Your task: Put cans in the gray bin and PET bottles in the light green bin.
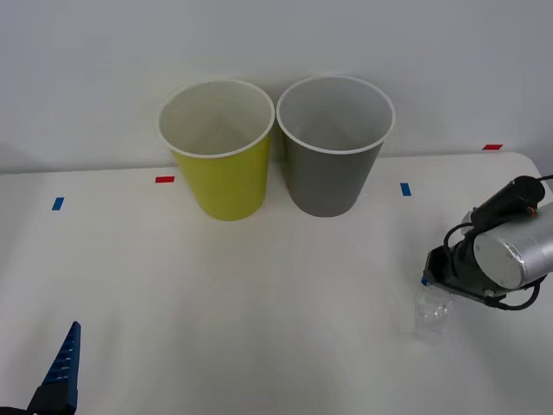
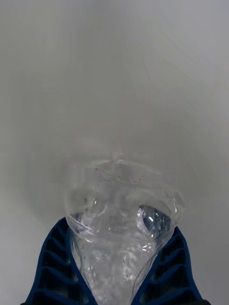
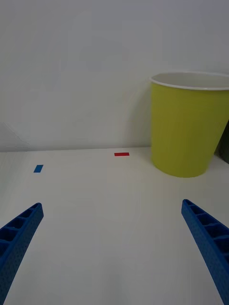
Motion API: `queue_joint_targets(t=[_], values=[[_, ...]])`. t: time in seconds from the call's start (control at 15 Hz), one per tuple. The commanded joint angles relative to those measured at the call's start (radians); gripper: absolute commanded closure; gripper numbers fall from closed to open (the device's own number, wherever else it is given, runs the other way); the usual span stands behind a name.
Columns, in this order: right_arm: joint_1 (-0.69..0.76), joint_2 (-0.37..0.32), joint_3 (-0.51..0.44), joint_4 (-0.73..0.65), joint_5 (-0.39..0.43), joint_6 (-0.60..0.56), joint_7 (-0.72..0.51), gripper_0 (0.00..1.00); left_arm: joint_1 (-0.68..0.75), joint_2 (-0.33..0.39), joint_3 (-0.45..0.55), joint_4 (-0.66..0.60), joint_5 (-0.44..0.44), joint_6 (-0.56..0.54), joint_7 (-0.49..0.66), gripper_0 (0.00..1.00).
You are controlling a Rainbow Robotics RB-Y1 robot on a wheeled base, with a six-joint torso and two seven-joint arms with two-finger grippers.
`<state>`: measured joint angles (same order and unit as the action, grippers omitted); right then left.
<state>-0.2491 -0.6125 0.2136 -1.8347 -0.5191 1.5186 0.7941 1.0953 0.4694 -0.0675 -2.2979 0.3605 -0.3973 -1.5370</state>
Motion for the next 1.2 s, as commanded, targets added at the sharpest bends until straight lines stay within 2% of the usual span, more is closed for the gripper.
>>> queue_joint_targets(t=[0.07, 0.4, 0.67, 0.87, 1.07, 1.2], values=[[0.065, 0.049, -0.08, -0.101, 0.019, 0.0, 0.114, 0.97, 0.0, 0.0, 0.0, 0.0, 0.0, 0.0, 0.0, 0.0], [0.209, 0.204, -0.209, -0.35, 0.09, 0.002, 0.398, 0.99, 0.0, 0.0, 0.0, 0.0, 0.0, 0.0, 0.0, 0.0], [0.287, 0.332, -0.273, -0.508, 0.177, 0.0, 0.625, 1.0, 0.0, 0.0, 0.0, 0.0, 0.0, 0.0, 0.0, 0.0], [0.32, 0.415, -0.283, -0.612, 0.235, 0.002, 0.79, 1.0, 0.0, 0.0, 0.0, 0.0, 0.0, 0.0, 0.0, 0.0], [0.329, 0.464, -0.283, -0.678, 0.248, -0.009, 0.924, 1.0, 0.0, 0.0, 0.0, 0.0, 0.0, 0.0, 0.0, 0.0], [0.329, 0.488, -0.278, -0.71, 0.255, -0.009, 0.971, 1.0, 0.0, 0.0, 0.0, 0.0, 0.0, 0.0, 0.0, 0.0]])
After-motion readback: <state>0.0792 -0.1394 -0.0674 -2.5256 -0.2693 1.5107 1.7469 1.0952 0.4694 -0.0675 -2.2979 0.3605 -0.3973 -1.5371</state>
